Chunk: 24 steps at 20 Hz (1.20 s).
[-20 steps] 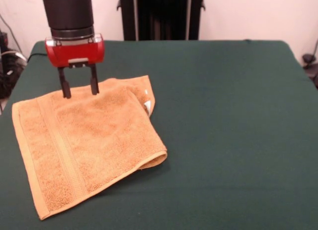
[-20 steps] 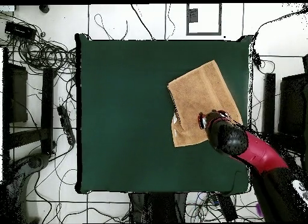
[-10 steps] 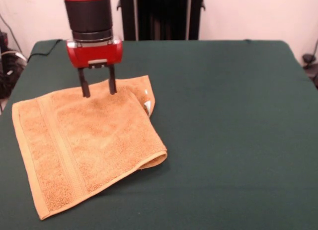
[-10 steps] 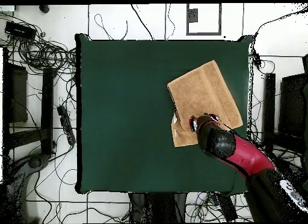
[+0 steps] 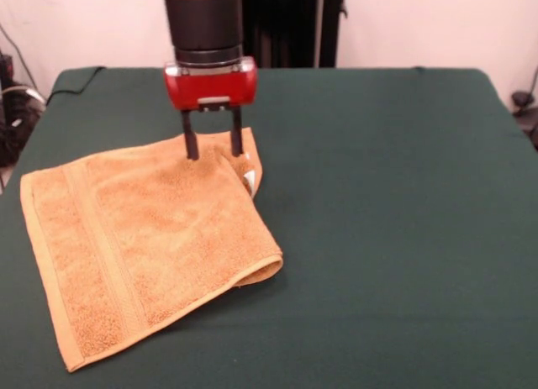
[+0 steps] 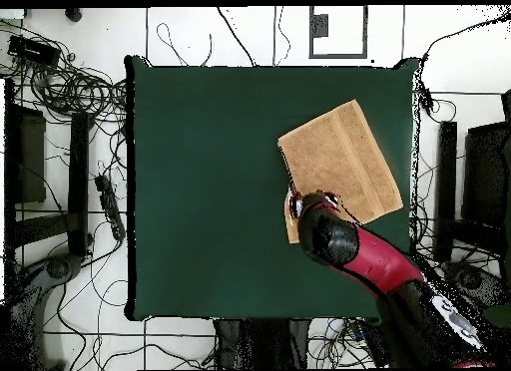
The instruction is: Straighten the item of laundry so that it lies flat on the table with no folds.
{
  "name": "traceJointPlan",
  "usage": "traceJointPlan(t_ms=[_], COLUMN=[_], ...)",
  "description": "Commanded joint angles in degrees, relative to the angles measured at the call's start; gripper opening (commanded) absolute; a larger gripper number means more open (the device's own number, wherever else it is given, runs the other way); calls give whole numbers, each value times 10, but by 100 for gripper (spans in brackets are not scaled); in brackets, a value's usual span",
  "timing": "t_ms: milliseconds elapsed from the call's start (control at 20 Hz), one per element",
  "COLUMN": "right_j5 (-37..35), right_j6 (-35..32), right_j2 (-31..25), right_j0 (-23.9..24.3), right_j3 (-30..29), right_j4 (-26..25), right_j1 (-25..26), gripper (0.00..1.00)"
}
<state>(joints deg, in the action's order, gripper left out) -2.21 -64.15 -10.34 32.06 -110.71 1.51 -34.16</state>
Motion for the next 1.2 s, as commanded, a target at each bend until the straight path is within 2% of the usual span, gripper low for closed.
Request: traceJointPlan(t_ms=[50,300,550,700,1200], right_j5=[50,47,-42,-94,-187], right_j6=[-228,-221,-136,-101,-101], right_j2=[-21,-29,-37,-48,-43], right_j0=[-45,-43,-43,-44,-90], right_j3=[-66,-43,80,134,232], right_j4=[56,40,18,12,6], right_j1=[24,42,103,116,128], gripper=[100,100,100,100,100])
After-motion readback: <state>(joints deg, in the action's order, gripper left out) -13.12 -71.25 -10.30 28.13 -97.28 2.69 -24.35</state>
